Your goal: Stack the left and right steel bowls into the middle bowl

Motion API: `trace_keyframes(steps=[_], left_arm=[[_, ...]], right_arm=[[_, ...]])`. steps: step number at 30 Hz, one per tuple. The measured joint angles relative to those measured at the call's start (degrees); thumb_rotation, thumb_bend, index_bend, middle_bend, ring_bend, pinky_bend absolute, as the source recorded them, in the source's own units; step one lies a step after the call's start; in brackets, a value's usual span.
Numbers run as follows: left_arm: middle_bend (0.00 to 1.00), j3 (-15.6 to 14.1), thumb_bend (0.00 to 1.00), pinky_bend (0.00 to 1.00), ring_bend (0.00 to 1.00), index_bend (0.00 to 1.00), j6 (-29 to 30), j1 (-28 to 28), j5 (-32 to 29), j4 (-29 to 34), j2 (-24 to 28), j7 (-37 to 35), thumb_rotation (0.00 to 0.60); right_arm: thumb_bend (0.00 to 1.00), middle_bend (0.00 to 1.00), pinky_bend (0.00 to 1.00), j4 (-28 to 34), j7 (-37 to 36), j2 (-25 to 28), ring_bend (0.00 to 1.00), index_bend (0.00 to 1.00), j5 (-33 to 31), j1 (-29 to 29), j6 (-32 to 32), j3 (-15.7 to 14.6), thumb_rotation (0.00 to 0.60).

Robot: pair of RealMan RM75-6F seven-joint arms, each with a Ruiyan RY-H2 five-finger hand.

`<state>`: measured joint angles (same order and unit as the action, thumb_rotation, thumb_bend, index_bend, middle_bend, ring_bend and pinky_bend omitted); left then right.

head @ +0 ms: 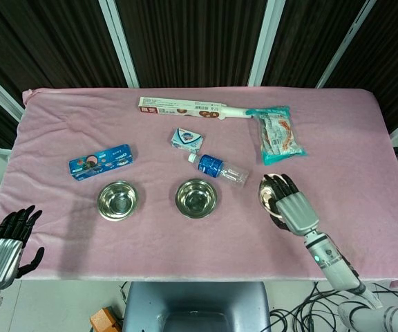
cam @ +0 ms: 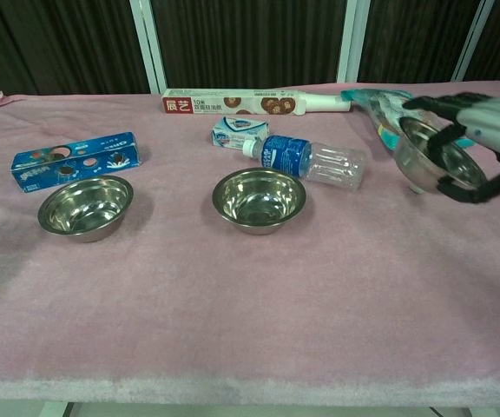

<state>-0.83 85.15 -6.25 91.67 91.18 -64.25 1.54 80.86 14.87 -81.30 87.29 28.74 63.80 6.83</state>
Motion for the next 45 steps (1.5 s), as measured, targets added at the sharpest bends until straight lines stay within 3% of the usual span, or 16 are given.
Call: trace_keyframes(steps=[5, 11, 18, 22, 30, 32, 34, 36, 39, 41, 45], left_arm=[[0.0, 0.1, 0.42, 0.08, 0.0, 0.0, 0.2, 0.1, -0.1, 0.0, 0.3, -0.5, 0.567], [0.0, 0.2, 0.42, 0.08, 0.0, 0.0, 0.2, 0.0, -0.2, -0.3, 0.6, -1.3, 0.565], [0.0, 0.2, 0.42, 0.08, 0.0, 0.0, 0.0, -0.2, 0.0, -0.4, 0.7, -1.7, 0.566], [0.0, 0.2, 0.42, 0.08, 0.0, 0.0, 0.2, 0.0, 0.0, -0.3, 0.7, -1.7, 0.573], [0.0, -0.1, 0.42, 0.08, 0.0, 0.0, 1.2, 0.4, 0.7, -0.3, 0.9, -2.0, 0.569], [0.0, -0.1, 0.42, 0.08, 0.0, 0.0, 1.3, 0.5, 0.8, -0.3, 0.9, -2.1, 0.568], [0.0, -0.1, 0.42, 0.08, 0.0, 0.0, 1.3, 0.5, 0.8, -0.4, 1.0, -2.2, 0.573], [0.0, -0.1, 0.42, 0.08, 0.0, 0.0, 1.2, 0.4, 0.8, -0.4, 1.0, -2.4, 0.574], [0.0, -0.1, 0.42, 0.08, 0.0, 0.0, 1.0, 0.3, 0.8, -0.5, 1.0, -2.7, 0.57], [0.0, -0.1, 0.42, 0.08, 0.0, 0.0, 0.9, 0.3, 0.8, -0.5, 0.9, -2.7, 0.569], [0.0, -0.1, 0.41, 0.08, 0.0, 0.0, 0.4, 0.0, 0.7, -0.5, 0.8, -2.6, 0.571]], right_arm=[[0.62, 0.02, 0.0, 1.4, 3.3, -1.9, 0.0, 0.78, -3.3, 5.9, -4.7, 4.4, 0.6], [0.62, 0.03, 0.0, -2.4, 4.5, -9.4, 0.0, 0.78, -6.9, 13.0, -10.3, 7.1, 0.6], [0.62, 0.03, 0.0, -8.9, 1.3, -16.1, 0.0, 0.78, -5.1, 16.9, -10.9, 6.6, 0.6], [0.62, 0.03, 0.0, -8.7, 2.7, -16.9, 0.0, 0.78, -3.5, 18.2, -9.8, 6.0, 0.6], [0.62, 0.03, 0.0, -8.5, 8.8, -18.2, 0.0, 0.77, -7.1, 19.5, -12.8, 4.8, 0.6], [0.62, 0.03, 0.0, -8.9, 10.2, -18.7, 0.0, 0.73, -8.0, 19.7, -13.5, 4.3, 0.6], [0.59, 0.03, 0.0, -9.2, 11.1, -18.9, 0.0, 0.61, -8.3, 20.0, -13.9, 3.7, 0.6], [0.48, 0.02, 0.0, -9.0, 11.2, -18.7, 0.0, 0.41, -8.4, 20.1, -14.1, 3.2, 0.6], [0.38, 0.0, 0.0, -7.9, 11.1, -18.0, 0.0, 0.19, -8.4, 19.9, -13.7, 2.9, 0.6], [0.35, 0.0, 0.0, -7.0, 10.8, -17.4, 0.0, 0.11, -8.1, 19.6, -13.0, 2.7, 0.6], [0.33, 0.0, 0.0, -3.8, 10.3, -14.9, 0.0, 0.08, -6.9, 18.5, -10.8, 1.9, 0.6]])
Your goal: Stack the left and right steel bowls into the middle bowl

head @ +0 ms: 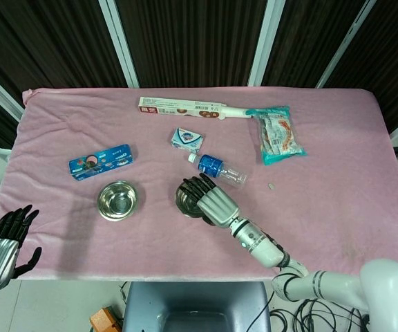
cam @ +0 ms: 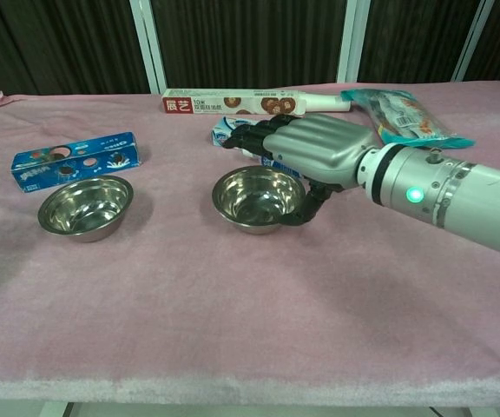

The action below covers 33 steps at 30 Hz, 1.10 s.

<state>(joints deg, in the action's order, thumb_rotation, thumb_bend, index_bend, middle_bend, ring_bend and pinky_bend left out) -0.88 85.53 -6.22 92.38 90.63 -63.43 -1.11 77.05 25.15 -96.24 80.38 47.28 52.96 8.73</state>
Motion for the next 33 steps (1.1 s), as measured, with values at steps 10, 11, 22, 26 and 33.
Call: trace_keyframes(steps=[10, 11, 22, 26, 33], left_arm=[[0.0, 1.1, 0.41, 0.08, 0.0, 0.09, -2.2, -3.8, 2.1, -3.6, -3.8, -7.4, 0.593], [0.0, 1.6, 0.41, 0.08, 0.0, 0.11, -3.0, -4.8, 2.1, -4.6, -5.5, -7.8, 0.597], [0.0, 4.5, 0.42, 0.08, 0.0, 0.18, -14.3, -13.4, -1.2, -10.9, -20.0, -1.0, 0.598], [0.0, 5.3, 0.42, 0.08, 0.0, 0.23, -17.6, -15.3, -4.0, -14.8, -24.2, 0.9, 0.6], [0.0, 6.1, 0.41, 0.08, 0.0, 0.31, -20.0, -17.2, -6.9, -21.7, -29.6, 3.0, 0.6]], right_arm=[[0.32, 0.0, 0.0, 14.7, 2.2, 13.6, 0.0, 0.04, 3.4, -11.2, 15.3, -5.3, 0.6], [0.32, 0.0, 0.0, 15.7, 2.2, 15.2, 0.0, 0.04, 3.9, -13.2, 17.8, -6.2, 0.6], [0.32, 0.0, 0.0, 16.3, -8.3, 27.2, 0.0, 0.04, 5.8, -32.0, 35.6, -13.2, 0.6], [0.32, 0.0, 0.0, 15.1, -10.7, 28.1, 0.0, 0.04, 6.8, -34.1, 37.1, -13.3, 0.6], [0.32, 0.0, 0.0, 14.1, -12.6, 28.8, 0.0, 0.04, 7.5, -35.9, 37.6, -12.8, 0.6]])
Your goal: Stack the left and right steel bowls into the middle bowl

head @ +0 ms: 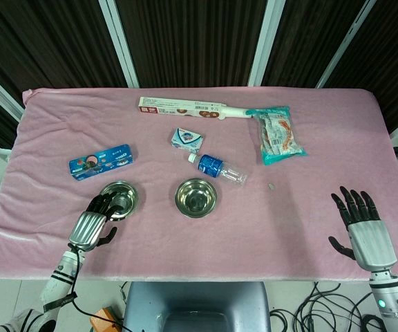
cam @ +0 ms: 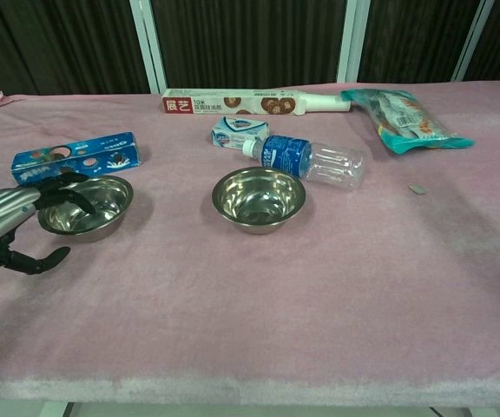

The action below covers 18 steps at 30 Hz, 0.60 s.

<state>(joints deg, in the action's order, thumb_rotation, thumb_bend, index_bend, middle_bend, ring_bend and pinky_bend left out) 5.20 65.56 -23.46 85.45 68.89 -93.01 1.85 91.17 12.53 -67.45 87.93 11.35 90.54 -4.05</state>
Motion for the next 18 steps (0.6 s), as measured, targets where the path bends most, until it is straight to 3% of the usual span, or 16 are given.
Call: trace_keyframes(steps=[4, 9, 18], left_arm=[[0.05, 0.2, 0.41, 0.08, 0.0, 0.42, -0.2, -0.4, -0.4, -1.6, -1.0, 0.1, 0.6], [0.14, 0.8, 0.44, 0.1, 0.02, 0.59, 0.8, -1.1, -0.5, -8.2, -4.6, -2.1, 0.6], [0.24, 2.1, 0.51, 0.13, 0.09, 0.72, 4.5, -3.7, 0.5, -20.7, -12.4, -10.8, 0.6]], right_arm=[[0.32, 0.0, 0.0, 0.0, -0.7, 0.2, 0.0, 0.04, 0.1, -0.4, 0.0, 0.1, 0.6], [0.32, 0.0, 0.0, 0.2, -1.9, 1.0, 0.0, 0.04, 1.8, -1.7, 0.7, 0.2, 0.6], [0.32, 0.0, 0.0, 0.8, -2.5, 2.0, 0.0, 0.04, 2.6, -3.4, 1.1, 1.3, 0.6]])
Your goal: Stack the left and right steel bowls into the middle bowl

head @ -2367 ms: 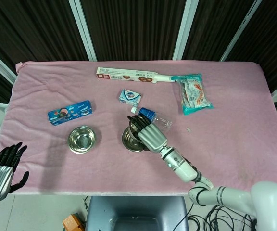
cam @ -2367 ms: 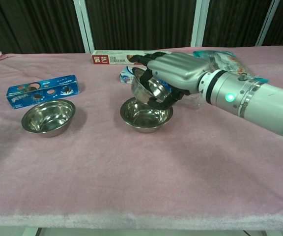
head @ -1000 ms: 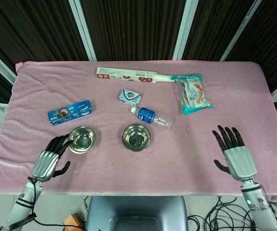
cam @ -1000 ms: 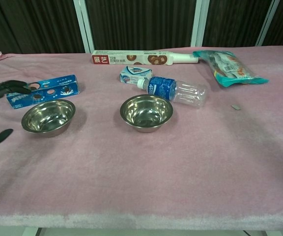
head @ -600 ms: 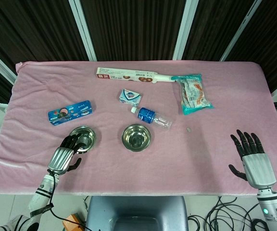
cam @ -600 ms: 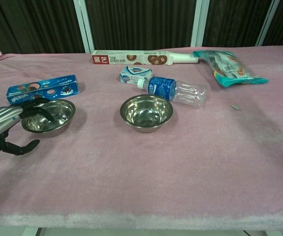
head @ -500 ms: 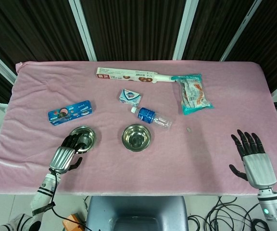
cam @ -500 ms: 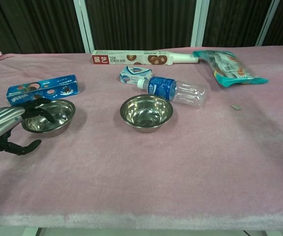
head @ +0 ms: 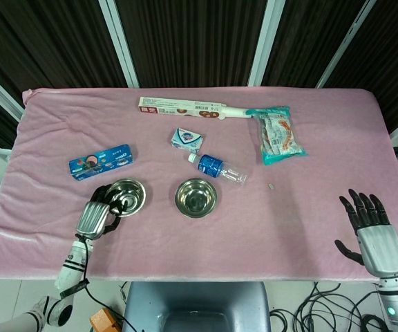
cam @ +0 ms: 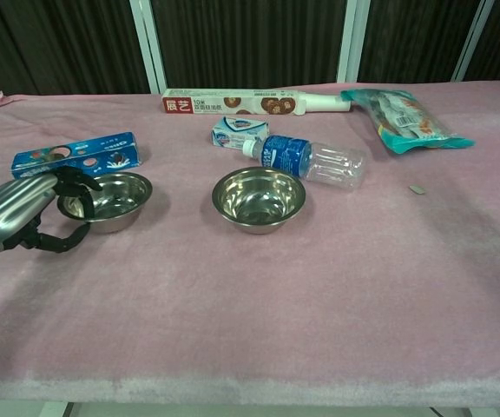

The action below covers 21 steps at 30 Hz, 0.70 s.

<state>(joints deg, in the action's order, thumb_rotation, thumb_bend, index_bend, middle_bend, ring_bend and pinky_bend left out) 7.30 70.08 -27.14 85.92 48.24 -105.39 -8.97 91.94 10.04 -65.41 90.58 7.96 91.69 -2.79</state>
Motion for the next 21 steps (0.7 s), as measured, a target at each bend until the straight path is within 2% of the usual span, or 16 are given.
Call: trace_keyframes(steps=[5, 9, 16, 21], left_arm=[[0.24, 0.3, 0.51, 0.13, 0.09, 0.72, 3.5, -0.7, 1.0, -1.5, -1.1, -2.3, 0.6], [0.24, 1.0, 0.51, 0.13, 0.09, 0.72, 5.9, -1.6, 1.8, 0.1, -0.6, -2.8, 0.6], [0.24, 3.0, 0.5, 0.12, 0.09, 0.72, 8.3, -5.4, 4.1, 8.6, 1.0, 1.3, 0.6], [0.24, 4.0, 0.49, 0.12, 0.09, 0.72, 6.7, -9.1, 4.8, 14.4, 0.8, 7.5, 0.6]], right_arm=[[0.32, 0.0, 0.0, 0.3, -0.2, 0.3, 0.0, 0.04, 0.2, -0.6, -0.3, 0.5, 0.6], [0.32, 0.0, 0.0, 0.4, -0.4, 0.5, 0.0, 0.04, 0.9, -1.0, -0.2, 0.7, 0.6], [0.32, 0.0, 0.0, 0.7, -0.6, 0.7, 0.0, 0.04, 1.9, -1.7, -0.1, 1.1, 0.6], [0.32, 0.0, 0.0, 0.8, -1.0, 0.9, 0.0, 0.05, 2.5, -2.2, 0.4, 1.6, 0.6]])
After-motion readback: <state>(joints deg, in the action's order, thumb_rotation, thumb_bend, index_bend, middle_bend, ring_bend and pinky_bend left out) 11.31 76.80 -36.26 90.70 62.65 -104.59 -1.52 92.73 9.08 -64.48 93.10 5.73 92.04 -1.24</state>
